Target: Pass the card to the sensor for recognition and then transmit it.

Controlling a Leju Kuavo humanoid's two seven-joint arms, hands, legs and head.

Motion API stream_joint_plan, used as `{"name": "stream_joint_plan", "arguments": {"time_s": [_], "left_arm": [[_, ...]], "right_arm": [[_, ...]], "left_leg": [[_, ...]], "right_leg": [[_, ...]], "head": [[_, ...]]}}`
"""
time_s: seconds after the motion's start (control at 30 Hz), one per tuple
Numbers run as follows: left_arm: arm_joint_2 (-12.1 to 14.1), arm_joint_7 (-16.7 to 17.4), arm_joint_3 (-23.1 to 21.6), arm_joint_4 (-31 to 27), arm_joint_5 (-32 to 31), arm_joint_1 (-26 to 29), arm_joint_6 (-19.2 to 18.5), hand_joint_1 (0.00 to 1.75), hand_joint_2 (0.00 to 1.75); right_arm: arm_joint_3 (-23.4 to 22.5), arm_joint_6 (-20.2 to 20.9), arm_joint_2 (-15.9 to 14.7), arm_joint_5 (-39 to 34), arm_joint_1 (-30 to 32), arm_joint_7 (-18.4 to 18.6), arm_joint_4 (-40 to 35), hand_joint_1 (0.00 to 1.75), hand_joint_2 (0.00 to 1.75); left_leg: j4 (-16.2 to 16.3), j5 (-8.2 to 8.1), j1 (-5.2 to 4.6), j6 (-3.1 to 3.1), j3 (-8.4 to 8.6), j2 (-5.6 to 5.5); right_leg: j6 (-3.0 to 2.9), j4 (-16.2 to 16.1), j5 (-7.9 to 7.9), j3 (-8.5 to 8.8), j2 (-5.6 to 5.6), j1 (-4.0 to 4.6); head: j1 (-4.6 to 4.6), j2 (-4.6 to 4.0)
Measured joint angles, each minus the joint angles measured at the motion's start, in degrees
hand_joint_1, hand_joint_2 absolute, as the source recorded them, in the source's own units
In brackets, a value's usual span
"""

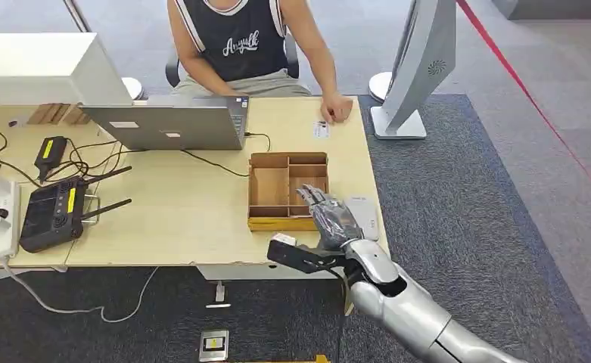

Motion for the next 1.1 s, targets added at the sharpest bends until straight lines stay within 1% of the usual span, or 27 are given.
{"name": "stream_joint_plan", "arguments": {"time_s": [0.27,0.67,0.7,0.8,0.83,1.0,1.1], "left_arm": [[-0.04,0.2,0.0,-0.02,-0.13,0.12,0.0,0.0,0.0],[-0.04,0.2,0.02,-0.04,-0.17,0.19,0.0,0.0,0.0],[-0.04,0.2,0.02,-0.04,-0.37,0.2,0.0,0.0,0.0],[-0.17,0.33,0.0,-0.09,-1.18,0.27,-0.17,0.0,0.0],[-0.28,0.33,0.0,-0.09,-1.35,0.28,-0.2,0.0,0.0],[-0.66,0.33,0.02,-0.15,-1.75,0.42,-0.33,0.0,0.0],[-0.81,0.35,0.02,-0.17,-1.95,0.46,-0.33,0.0,0.0]], "right_arm": [[-0.02,-0.48,1.25,-0.02,-1.18,-0.39,3.59,0.0,1.75],[-0.02,-0.75,2.14,0.11,-1.45,-0.39,6.26,0.0,1.75],[-0.02,-1.85,2.14,0.98,-1.48,-0.28,6.41,0.0,1.75],[-0.33,-7.75,2.23,3.58,-2.69,-0.63,8.22,0.0,1.75],[-0.57,-8.65,2.28,3.98,-3.34,-0.94,9.14,0.0,1.75],[-0.98,-10.78,2.98,5.92,-5.22,-1.75,13.65,0.0,1.75],[-1.16,-10.95,3.46,6.1,-6.0,-1.77,16.07,0.0,1.75]], "left_leg": [[0.0,0.0,0.0,0.0,0.01,0.0],[0.0,0.0,0.0,0.0,0.01,0.0],[0.0,0.0,0.0,0.0,0.0,0.0],[0.0,0.0,0.0,0.0,0.01,0.0],[0.0,0.0,0.0,0.0,0.02,0.0],[0.01,0.01,0.0,0.0,0.01,0.0],[0.01,0.01,0.0,0.0,0.02,-0.01]], "right_leg": [[0.0,0.0,0.0,-0.01,0.0,0.0],[0.0,0.0,0.0,0.0,0.0,0.0],[0.0,0.0,0.0,-0.01,0.0,0.0],[0.0,0.0,0.0,0.0,0.0,0.0],[0.0,0.0,0.0,0.0,0.0,0.0],[0.0,0.0,0.01,0.0,0.0,0.0],[0.0,0.0,0.0,0.0,0.0,0.0]], "head": [[0.0,0.0],[0.02,0.0],[0.0,0.0],[0.0,0.0],[0.02,0.0],[0.0,0.0],[0.0,0.0]]}}
